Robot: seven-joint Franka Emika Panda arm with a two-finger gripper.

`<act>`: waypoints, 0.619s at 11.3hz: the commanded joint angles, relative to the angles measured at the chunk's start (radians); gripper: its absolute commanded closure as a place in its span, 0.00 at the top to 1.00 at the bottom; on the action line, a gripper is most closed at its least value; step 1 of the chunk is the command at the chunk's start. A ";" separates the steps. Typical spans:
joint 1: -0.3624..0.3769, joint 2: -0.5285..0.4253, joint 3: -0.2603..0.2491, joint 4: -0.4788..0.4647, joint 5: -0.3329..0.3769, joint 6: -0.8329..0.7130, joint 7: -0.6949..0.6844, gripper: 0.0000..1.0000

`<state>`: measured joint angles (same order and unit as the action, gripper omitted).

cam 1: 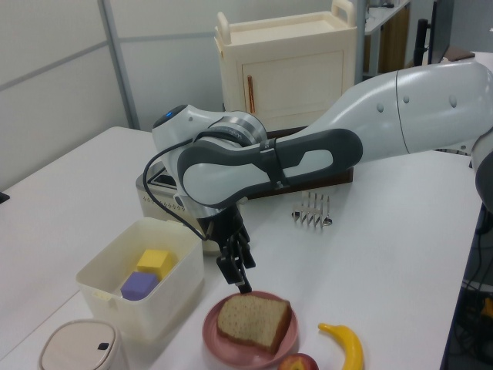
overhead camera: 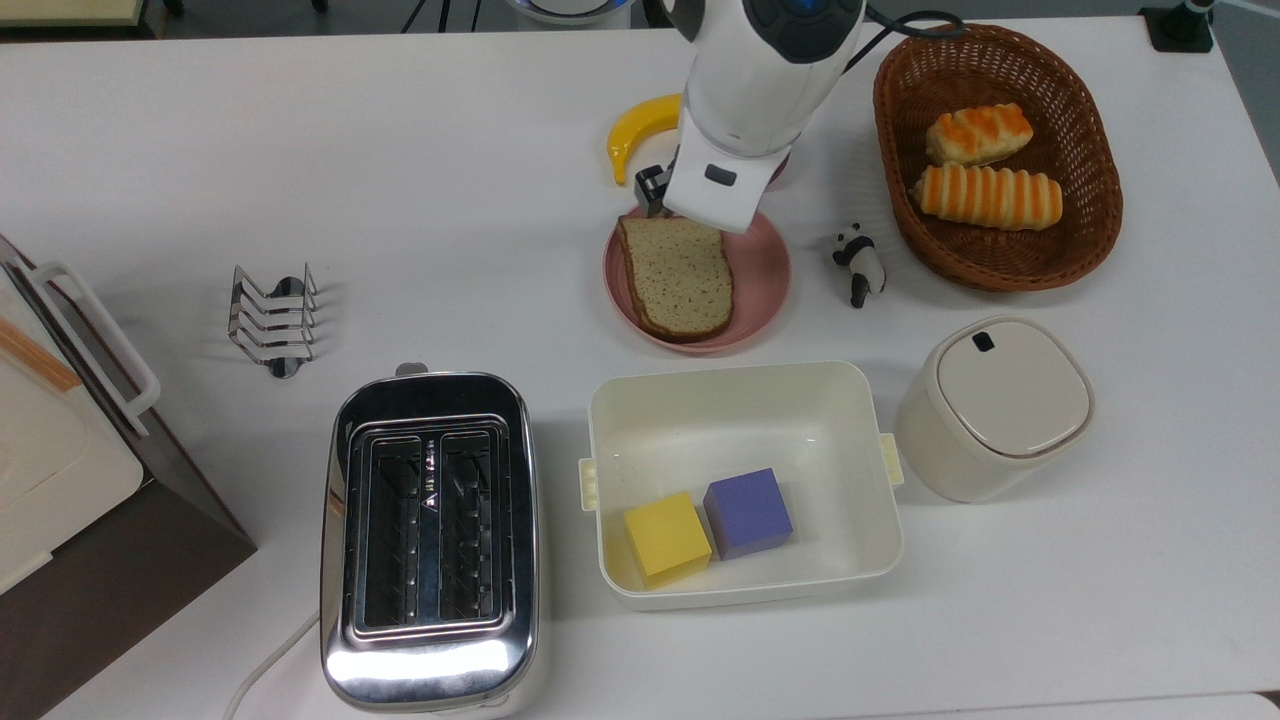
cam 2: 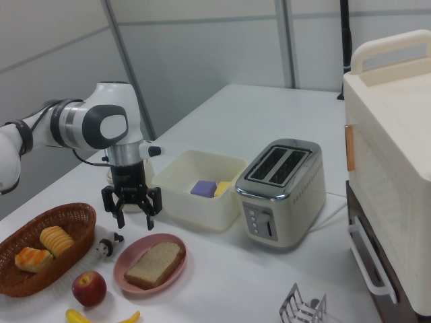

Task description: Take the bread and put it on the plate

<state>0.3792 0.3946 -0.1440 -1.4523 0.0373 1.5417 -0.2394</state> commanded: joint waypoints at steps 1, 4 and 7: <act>-0.031 -0.011 -0.014 0.012 -0.037 -0.014 0.008 0.97; -0.109 -0.039 -0.016 0.013 -0.143 -0.014 0.040 0.99; -0.190 -0.121 -0.016 0.012 -0.145 -0.011 0.145 1.00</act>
<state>0.2210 0.3596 -0.1611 -1.4176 -0.0956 1.5417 -0.1960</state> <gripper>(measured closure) 0.000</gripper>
